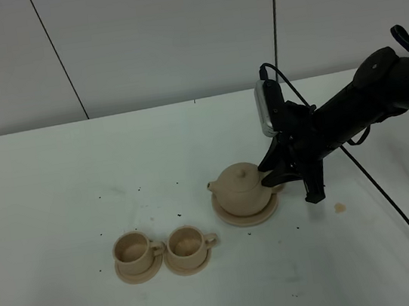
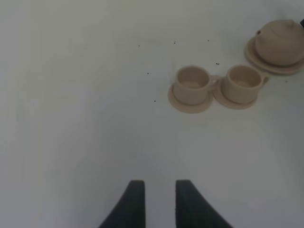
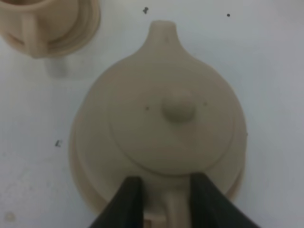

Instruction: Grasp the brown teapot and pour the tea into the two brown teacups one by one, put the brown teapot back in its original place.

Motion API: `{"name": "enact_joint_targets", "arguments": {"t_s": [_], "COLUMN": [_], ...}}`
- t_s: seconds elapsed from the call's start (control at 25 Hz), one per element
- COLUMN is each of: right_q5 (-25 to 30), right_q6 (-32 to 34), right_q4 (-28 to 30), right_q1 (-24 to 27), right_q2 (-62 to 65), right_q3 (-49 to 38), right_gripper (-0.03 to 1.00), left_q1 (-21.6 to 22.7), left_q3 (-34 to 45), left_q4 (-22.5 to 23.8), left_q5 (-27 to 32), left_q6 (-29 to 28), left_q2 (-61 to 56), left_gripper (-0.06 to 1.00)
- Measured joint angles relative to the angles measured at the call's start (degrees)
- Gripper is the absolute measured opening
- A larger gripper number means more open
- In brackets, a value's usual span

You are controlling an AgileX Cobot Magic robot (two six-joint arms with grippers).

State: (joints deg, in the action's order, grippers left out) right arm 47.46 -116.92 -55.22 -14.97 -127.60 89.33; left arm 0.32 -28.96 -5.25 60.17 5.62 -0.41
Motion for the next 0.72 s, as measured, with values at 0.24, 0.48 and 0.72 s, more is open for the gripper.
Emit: {"name": "enact_joint_targets", "arguments": {"t_s": [0.24,0.48,0.72], "right_q5": [-0.1,0.1,0.1], "right_q6": [0.0,0.0,0.0], "right_q4": [0.0,-0.1,-0.2], "right_q1": [0.0,0.0,0.0], "right_q2": [0.0,-0.3,-0.4], "right_q3": [0.0,0.2,0.3], "right_gripper": [0.22,0.22,0.22], "left_q1": [0.0,0.0,0.0], "left_q3": [0.0,0.0,0.0], "left_q4": [0.0,0.0,0.0], "left_q5": [0.0,0.0,0.0], "left_q6": [0.0,0.0,0.0], "left_q2": [0.0,0.0,0.0], "left_gripper": [0.23,0.23,0.23]}}
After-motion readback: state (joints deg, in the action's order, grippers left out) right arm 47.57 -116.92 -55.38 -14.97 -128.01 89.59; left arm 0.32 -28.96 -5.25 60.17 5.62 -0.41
